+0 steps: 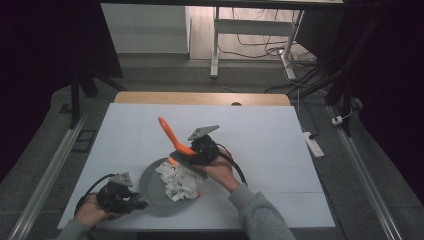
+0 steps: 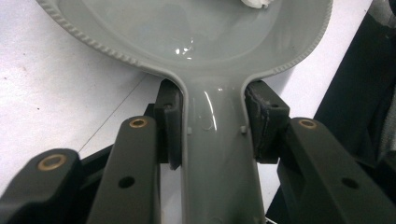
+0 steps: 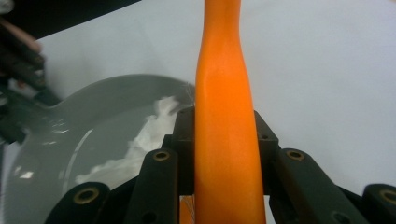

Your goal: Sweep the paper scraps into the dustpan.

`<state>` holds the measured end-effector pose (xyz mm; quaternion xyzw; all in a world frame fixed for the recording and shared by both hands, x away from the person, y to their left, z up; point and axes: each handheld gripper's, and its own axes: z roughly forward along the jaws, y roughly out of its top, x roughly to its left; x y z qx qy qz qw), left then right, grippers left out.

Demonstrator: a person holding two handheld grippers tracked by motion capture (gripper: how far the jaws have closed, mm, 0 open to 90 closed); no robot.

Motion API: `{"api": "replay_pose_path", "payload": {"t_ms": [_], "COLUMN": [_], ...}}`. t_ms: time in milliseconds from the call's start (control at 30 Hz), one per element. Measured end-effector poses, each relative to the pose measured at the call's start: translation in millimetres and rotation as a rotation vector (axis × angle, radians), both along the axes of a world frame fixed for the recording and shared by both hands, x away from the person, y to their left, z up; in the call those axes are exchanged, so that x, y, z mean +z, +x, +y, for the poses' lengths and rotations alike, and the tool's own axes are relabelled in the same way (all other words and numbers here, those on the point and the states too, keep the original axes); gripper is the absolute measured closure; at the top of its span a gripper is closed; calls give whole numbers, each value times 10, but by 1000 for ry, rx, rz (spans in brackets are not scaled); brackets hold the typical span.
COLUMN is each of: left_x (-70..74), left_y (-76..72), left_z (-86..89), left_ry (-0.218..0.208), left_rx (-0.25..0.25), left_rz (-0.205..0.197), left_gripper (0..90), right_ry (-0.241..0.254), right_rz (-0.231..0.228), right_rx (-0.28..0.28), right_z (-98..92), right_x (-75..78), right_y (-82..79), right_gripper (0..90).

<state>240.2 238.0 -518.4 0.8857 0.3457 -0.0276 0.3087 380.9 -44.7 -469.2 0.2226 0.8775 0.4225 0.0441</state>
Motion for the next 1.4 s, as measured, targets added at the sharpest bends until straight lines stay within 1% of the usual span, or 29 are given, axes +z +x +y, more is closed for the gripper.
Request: {"api": "replay_pose_path", "payload": {"t_ms": [100,167,300,367,467,533,633,667,767,867,1000,1033,1100,1233,1300,1333,1400], "left_x": [1,2,1,0,0,1,1,0,-4,-3,-2,-1,0,-3,-2,-3,-5], "left_y": [0,0,1,2,1,1,1,2,8,6,5,8,12,11,12,12,14], "left_z": [-1,0,0,-1,-4,-6,-7,-7,-6,-8,-8,-6,-2,-1,0,-1,-3], "left_ry": [1,1,0,0,-2,-1,-1,-2,-2,-2,-1,1,0,-1,-1,-1,-2], "left_rx": [0,1,4,4,4,5,7,7,5,6,9,14,19,20,20,21,22], "left_rz": [-1,-1,0,0,0,0,1,1,4,3,-1,-2,-2,1,2,1,1], "left_gripper": [615,615,615,615,615,615,614,615,615,615,614,615,614,615,615,615,614], "right_ry": [-10,-30,-60,-75,-100,-117,-127,-132,-132,-131,-140,-145,-138,-150,-137,-128,-98], "right_rz": [-13,-23,-9,1,5,5,6,-2,10,20,33,31,46,51,54,63,90], "right_rx": [-64,-100,-159,-170,-173,-165,-156,-151,-148,-128,-76,-66,-49,-9,15,27,68], "right_z": [-116,-185,-290,-318,-305,-269,-183,-151,-58,31,133,150,176,229,245,252,266], "right_x": [11,-5,-62,-102,-164,-203,-251,-264,-296,-307,-310,-311,-308,-303,-295,-287,-265], "right_y": [95,164,263,292,306,321,344,356,383,382,303,278,232,133,84,56,2], "right_gripper": [706,706,706,706,706,706,706,706,706,706,706,707,706,707,706,706,706]}}
